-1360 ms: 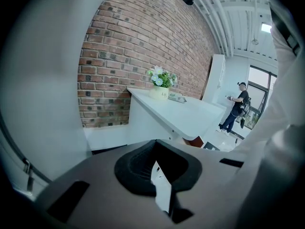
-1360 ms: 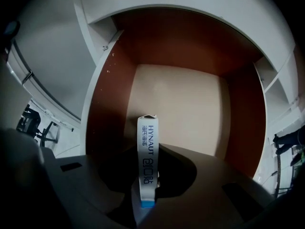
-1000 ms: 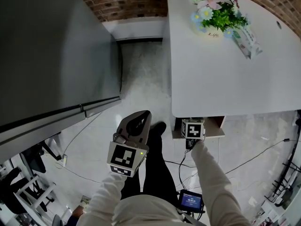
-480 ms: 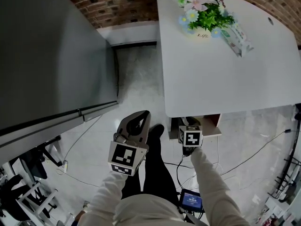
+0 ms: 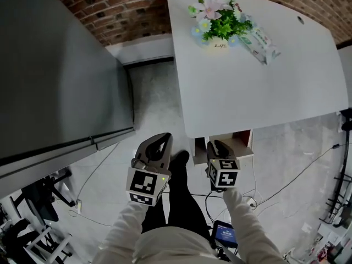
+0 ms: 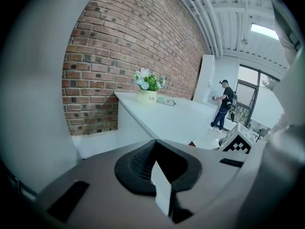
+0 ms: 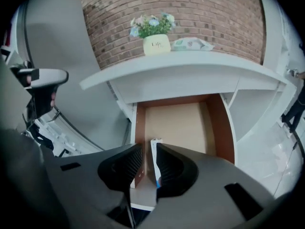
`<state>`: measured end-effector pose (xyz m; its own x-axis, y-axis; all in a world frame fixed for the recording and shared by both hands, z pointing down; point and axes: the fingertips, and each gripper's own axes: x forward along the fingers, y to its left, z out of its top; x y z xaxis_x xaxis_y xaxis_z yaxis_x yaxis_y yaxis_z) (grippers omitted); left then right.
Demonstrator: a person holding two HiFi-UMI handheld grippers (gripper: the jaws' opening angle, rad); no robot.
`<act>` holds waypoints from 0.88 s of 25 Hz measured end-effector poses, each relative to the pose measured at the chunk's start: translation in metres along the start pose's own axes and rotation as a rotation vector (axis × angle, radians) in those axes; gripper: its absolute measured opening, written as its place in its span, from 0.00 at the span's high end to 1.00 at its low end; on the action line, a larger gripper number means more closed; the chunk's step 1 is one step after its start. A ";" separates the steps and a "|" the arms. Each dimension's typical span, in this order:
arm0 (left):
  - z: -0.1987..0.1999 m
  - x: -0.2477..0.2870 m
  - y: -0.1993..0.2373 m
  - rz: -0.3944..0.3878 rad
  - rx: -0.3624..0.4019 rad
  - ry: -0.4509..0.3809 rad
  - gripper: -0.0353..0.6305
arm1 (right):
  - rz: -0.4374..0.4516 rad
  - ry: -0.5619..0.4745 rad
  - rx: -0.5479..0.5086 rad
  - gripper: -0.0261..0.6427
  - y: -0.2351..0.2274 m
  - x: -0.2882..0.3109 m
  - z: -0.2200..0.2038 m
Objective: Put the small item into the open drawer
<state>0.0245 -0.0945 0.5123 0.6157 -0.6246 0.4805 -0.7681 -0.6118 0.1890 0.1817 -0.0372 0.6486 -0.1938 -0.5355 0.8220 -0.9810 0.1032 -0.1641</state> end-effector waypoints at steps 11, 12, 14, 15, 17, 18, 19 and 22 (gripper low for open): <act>0.017 -0.005 -0.006 -0.034 0.037 -0.020 0.92 | -0.058 -0.261 0.064 0.86 0.010 -0.090 0.064; 0.020 -0.006 -0.006 -0.038 0.043 -0.023 0.92 | -0.064 -0.286 0.075 0.87 0.011 -0.099 0.071; 0.025 -0.007 -0.006 -0.046 0.057 -0.030 0.92 | -0.069 -0.337 0.089 0.88 0.014 -0.118 0.084; 0.028 -0.008 -0.006 -0.048 0.063 -0.036 0.92 | -0.072 -0.363 0.091 0.88 0.015 -0.128 0.091; 0.035 -0.010 -0.006 -0.052 0.067 -0.049 0.92 | -0.080 -0.412 0.090 0.89 0.019 -0.146 0.102; 0.038 -0.011 -0.007 -0.055 0.064 -0.056 0.92 | -0.084 -0.435 0.091 0.89 0.020 -0.155 0.107; 0.041 -0.012 -0.007 -0.058 0.058 -0.064 0.92 | -0.087 -0.457 0.094 0.89 0.021 -0.163 0.112; 0.050 -0.016 -0.007 -0.069 0.055 -0.083 0.92 | -0.093 -0.520 0.097 0.91 0.028 -0.185 0.125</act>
<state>0.0291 -0.1041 0.4604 0.6808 -0.6169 0.3949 -0.7141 -0.6790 0.1704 0.1909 -0.0395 0.4239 -0.0546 -0.8856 0.4612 -0.9844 -0.0295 -0.1732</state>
